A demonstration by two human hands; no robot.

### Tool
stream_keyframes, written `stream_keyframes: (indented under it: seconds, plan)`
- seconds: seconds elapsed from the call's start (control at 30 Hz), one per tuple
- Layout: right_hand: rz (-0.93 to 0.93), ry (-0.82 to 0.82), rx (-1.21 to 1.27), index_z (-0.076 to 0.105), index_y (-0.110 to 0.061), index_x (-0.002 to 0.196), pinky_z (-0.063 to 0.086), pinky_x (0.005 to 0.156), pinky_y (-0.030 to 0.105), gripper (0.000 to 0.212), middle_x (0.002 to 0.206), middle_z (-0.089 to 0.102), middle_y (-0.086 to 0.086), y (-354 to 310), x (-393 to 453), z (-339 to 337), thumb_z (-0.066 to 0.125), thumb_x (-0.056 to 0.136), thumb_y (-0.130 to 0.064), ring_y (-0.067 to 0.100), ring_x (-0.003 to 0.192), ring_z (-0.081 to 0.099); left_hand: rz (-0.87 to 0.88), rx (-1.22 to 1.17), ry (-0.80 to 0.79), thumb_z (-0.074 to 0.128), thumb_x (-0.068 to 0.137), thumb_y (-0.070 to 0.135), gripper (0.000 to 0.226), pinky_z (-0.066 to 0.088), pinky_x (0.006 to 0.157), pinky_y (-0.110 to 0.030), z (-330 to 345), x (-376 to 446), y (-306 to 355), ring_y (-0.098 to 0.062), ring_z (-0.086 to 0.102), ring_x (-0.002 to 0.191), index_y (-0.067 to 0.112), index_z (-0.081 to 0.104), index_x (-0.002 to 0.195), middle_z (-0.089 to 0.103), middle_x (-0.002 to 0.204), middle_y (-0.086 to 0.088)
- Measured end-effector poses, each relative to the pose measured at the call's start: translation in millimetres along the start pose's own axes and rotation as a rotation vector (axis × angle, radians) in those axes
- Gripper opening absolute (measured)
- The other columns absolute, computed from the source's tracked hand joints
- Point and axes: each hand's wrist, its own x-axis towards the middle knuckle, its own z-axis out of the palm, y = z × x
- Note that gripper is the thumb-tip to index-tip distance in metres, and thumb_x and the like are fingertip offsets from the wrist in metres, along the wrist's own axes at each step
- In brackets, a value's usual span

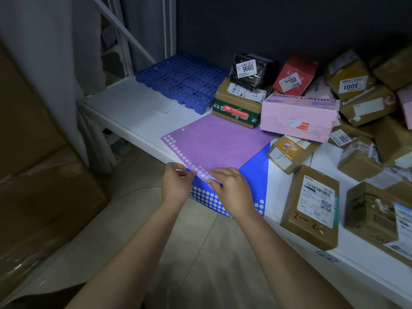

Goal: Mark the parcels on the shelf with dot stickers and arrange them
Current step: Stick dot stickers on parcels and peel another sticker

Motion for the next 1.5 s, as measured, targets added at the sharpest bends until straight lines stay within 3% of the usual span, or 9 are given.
stream_keyframes:
  seconds: [0.07, 0.27, 0.57, 0.7, 0.83, 1.03, 1.23, 1.37, 1.5]
  plan:
    - [-0.02, 0.047, -0.006, 0.075, -0.009, 0.086, 0.055, 0.067, 0.032, 0.018, 0.085, 0.073, 0.001, -2, -5, -2, 0.067, 0.078, -0.024, 0.029, 0.077, 0.064, 0.007, -0.042, 0.001, 0.073, 0.08, 0.012, 0.028, 0.054, 0.078, -0.038, 1, -5, 0, -0.029, 0.066, 0.08, 0.016, 0.047, 0.089, 0.06, 0.076, 0.003]
    - [-0.054, 0.111, -0.011, 0.073, -0.012, 0.075, 0.05, 0.062, 0.023, 0.013, 0.076, 0.07, -0.005, 1, -19, -7, 0.068, 0.076, -0.024, 0.021, 0.071, 0.063, 0.038, -0.155, 0.026, 0.07, 0.081, 0.004, 0.032, 0.039, 0.053, -0.002, 8, -16, 3, -0.003, 0.056, 0.067, 0.013, 0.043, 0.097, 0.061, 0.078, 0.003]
    - [0.047, -0.008, 0.173, 0.075, -0.009, 0.096, 0.043, 0.079, 0.027, 0.014, 0.098, 0.068, 0.005, -7, 12, -12, 0.065, 0.088, -0.014, 0.023, 0.093, 0.057, 0.025, -0.216, -0.028, 0.066, 0.085, 0.004, 0.035, 0.038, 0.066, -0.013, 9, -23, 2, -0.004, 0.058, 0.073, 0.016, 0.038, 0.101, 0.066, 0.082, 0.0]
    - [0.032, -0.084, 0.214, 0.075, -0.011, 0.095, 0.048, 0.075, 0.031, 0.016, 0.096, 0.067, 0.002, -7, 16, -9, 0.064, 0.09, -0.021, 0.019, 0.09, 0.059, 0.045, -0.206, -0.044, 0.064, 0.086, 0.002, 0.035, 0.04, 0.064, -0.012, 7, -20, 1, -0.006, 0.058, 0.072, 0.017, 0.035, 0.1, 0.066, 0.082, 0.0]
    - [-0.004, -0.075, 0.147, 0.075, -0.011, 0.085, 0.048, 0.068, 0.036, 0.017, 0.086, 0.067, 0.004, -8, 18, -11, 0.062, 0.09, -0.02, 0.02, 0.079, 0.057, 0.089, -0.145, -0.059, 0.064, 0.086, 0.003, 0.035, 0.037, 0.055, 0.0, 6, -20, 1, -0.002, 0.057, 0.071, 0.015, 0.035, 0.101, 0.067, 0.087, -0.005]
    - [-0.009, -0.128, 0.148, 0.074, -0.013, 0.086, 0.048, 0.067, 0.033, 0.016, 0.085, 0.066, 0.002, -9, 24, -18, 0.061, 0.089, -0.021, 0.017, 0.075, 0.057, 0.1, -0.141, -0.071, 0.066, 0.086, 0.004, 0.036, 0.038, 0.056, 0.0, 5, -20, 2, -0.001, 0.058, 0.069, 0.015, 0.035, 0.1, 0.066, 0.079, 0.001]
    - [0.136, -0.038, 0.302, 0.072, -0.01, 0.083, 0.052, 0.068, 0.031, 0.007, 0.083, 0.069, 0.0, -10, 24, -11, 0.067, 0.084, -0.016, 0.014, 0.073, 0.062, 0.099, -0.138, -0.074, 0.067, 0.085, 0.005, 0.037, 0.038, 0.055, -0.003, 6, -17, 5, -0.006, 0.058, 0.07, 0.017, 0.035, 0.101, 0.064, 0.078, 0.004]
    - [0.258, 0.058, 0.458, 0.072, -0.01, 0.085, 0.05, 0.065, 0.018, 0.007, 0.083, 0.07, 0.001, -8, 21, -8, 0.066, 0.087, -0.012, 0.006, 0.071, 0.062, 0.107, -0.109, -0.057, 0.065, 0.086, 0.005, 0.036, 0.038, 0.05, -0.004, 4, -20, 8, -0.007, 0.056, 0.065, 0.017, 0.035, 0.101, 0.064, 0.077, 0.002]
    - [0.315, 0.213, 0.547, 0.073, -0.012, 0.088, 0.047, 0.066, 0.011, 0.008, 0.087, 0.07, 0.0, -4, 6, -27, 0.066, 0.088, -0.01, 0.003, 0.072, 0.061, 0.131, 0.107, -0.003, 0.07, 0.084, 0.024, 0.042, 0.047, 0.068, -0.031, 0, -25, 11, -0.022, 0.058, 0.072, 0.018, 0.032, 0.103, 0.057, 0.074, 0.003]
